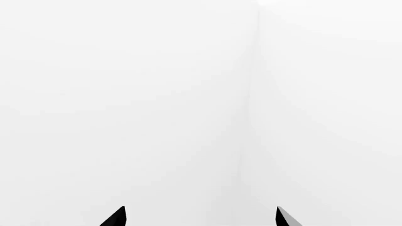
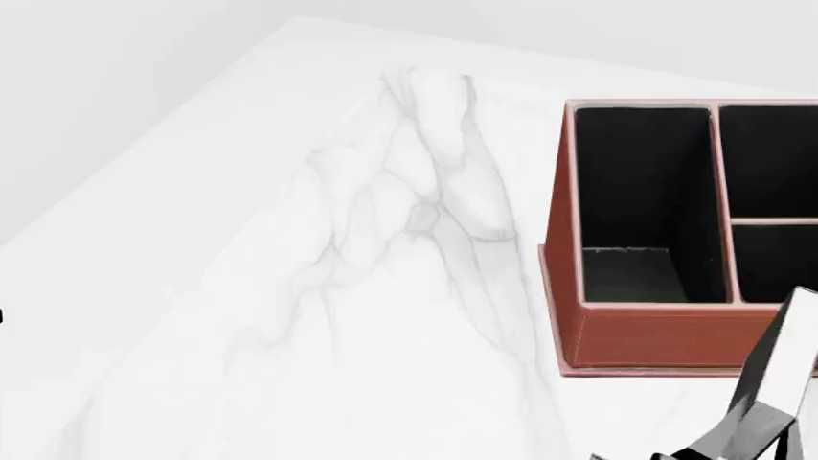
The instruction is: Pick up the book and place it in the left compartment of the caddy.
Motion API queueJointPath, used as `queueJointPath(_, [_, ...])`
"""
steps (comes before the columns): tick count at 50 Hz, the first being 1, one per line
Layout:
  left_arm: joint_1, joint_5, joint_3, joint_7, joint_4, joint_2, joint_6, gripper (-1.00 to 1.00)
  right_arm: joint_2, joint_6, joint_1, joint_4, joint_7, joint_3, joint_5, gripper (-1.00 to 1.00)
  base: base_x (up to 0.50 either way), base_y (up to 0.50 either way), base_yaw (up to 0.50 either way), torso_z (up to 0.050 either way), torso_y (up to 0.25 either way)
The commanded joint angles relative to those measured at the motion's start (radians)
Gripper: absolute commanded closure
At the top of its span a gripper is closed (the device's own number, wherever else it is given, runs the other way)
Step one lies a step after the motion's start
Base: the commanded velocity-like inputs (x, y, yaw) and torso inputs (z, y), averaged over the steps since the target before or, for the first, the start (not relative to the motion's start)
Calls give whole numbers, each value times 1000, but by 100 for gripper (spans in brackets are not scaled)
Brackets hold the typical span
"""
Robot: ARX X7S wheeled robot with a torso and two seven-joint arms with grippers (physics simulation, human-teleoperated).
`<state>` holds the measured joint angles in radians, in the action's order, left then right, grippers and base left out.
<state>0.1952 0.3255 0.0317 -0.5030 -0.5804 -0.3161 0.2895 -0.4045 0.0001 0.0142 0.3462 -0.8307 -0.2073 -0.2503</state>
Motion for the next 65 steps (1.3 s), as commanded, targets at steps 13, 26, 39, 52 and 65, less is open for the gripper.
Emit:
queueJointPath(13, [-30, 29, 34, 45, -44, 10, 15, -100, -172, 208, -95, 306, 233, -28, -126, 100, 0, 0, 0, 0, 2])
queueJointPath(26, [-24, 31, 29, 37, -43, 6, 20, -100, -224, 352, -258, 245, 305, 45, -356, 100, 0, 0, 0, 0, 2])
queueJointPath(39, [-24, 37, 30, 33, -42, 2, 18, -100, -228, 454, -447, 151, 348, 41, -455, 100, 0, 0, 0, 0, 1])
queueJointPath(52, [-30, 37, 26, 28, -46, -1, 15, -100, -179, 467, -579, -33, 399, -1, -437, 100, 0, 0, 0, 0, 2])
queueJointPath(65, [-32, 39, 24, 24, -47, -5, 12, -100, -148, 467, -616, -136, 441, -26, -439, 100, 0, 0, 0, 0, 2])
